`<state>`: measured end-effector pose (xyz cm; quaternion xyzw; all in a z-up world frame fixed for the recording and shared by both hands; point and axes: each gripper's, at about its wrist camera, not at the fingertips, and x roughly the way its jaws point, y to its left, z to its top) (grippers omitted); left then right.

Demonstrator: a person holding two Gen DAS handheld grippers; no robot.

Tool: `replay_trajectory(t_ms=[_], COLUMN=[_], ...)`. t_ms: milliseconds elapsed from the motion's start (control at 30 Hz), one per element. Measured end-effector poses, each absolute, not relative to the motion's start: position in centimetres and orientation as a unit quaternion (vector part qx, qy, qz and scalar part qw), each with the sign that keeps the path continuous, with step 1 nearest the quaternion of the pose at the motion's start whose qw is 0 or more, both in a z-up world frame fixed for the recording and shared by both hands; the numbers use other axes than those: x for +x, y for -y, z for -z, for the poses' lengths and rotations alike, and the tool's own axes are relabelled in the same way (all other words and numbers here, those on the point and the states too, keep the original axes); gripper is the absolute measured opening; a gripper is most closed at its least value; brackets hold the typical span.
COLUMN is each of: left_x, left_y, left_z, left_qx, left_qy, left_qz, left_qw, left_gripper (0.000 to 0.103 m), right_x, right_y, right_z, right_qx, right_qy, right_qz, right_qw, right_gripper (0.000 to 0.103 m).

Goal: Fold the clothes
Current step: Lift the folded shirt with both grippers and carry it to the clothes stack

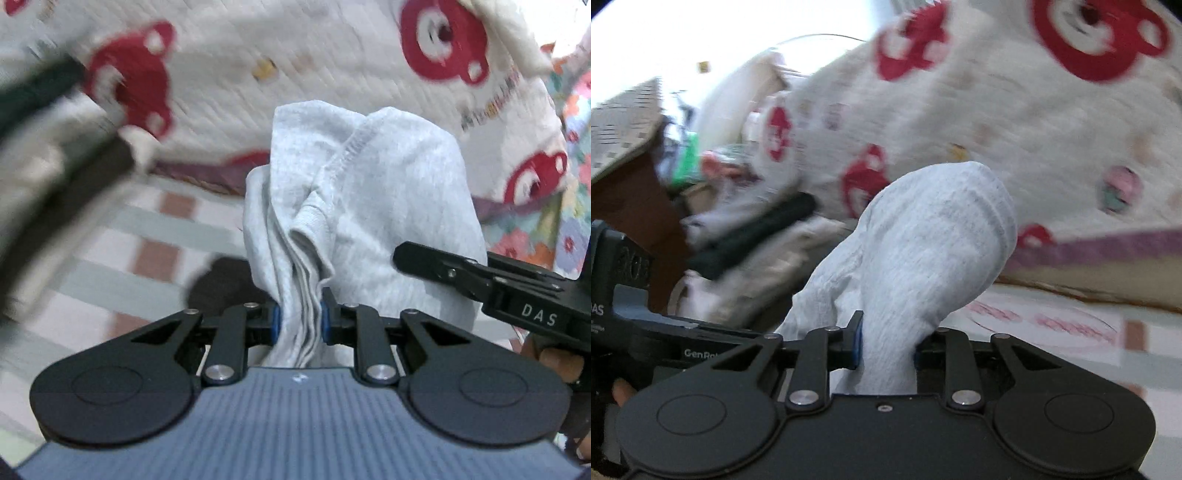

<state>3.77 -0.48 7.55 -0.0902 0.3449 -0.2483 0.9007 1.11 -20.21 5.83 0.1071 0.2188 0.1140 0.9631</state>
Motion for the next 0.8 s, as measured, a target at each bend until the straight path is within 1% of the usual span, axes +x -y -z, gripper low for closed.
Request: replay_trajectory(t_ms=[100,200,333,433,533,633,800], left_x=[4.1,5.1,7.0,9.1,11.8,14.5,20.7], left_y=[-2.6,-6.1,-10.2,-14.5,-18.4,-20.1,-21.6], left_z=[-11.8,-15.4,-20.1,-22.1,-23.0,-24.3,-25.4], left_qx=[-0.073,-0.057,-0.009,-0.015,-0.014,0.024,0.072], left_qy=[-0.309,-0.286,-0.258,-0.260,-0.269,-0.279,-0.299], left_qz=[0.207,0.173,0.126,0.112,0.096,0.065,0.044], left_qw=[0.925,0.941,0.958,0.959,0.958,0.958,0.950], left_gripper=[0.018,0.018,0.018,0.018,0.019,0.019,0.020], right_x=[2.4,5.4,10.0,14.0,17.9,21.9,28.2], right_y=[16.8,14.3,10.7,7.4,4.2,1.6,0.0], right_z=[-8.5,-11.1,-14.6,-17.0,-18.5,-19.5,-17.8], right_qx=[0.090,0.097,0.116,0.136,0.141,0.150,0.255], right_qy=[-0.165,-0.131,-0.105,-0.088,-0.109,-0.127,-0.142], right_qz=[-0.157,-0.200,-0.255,-0.308,-0.344,-0.364,-0.380], right_qw=[0.969,0.966,0.954,0.938,0.922,0.911,0.878], right_gripper=[0.028,0.028,0.028,0.028,0.028,0.028,0.028])
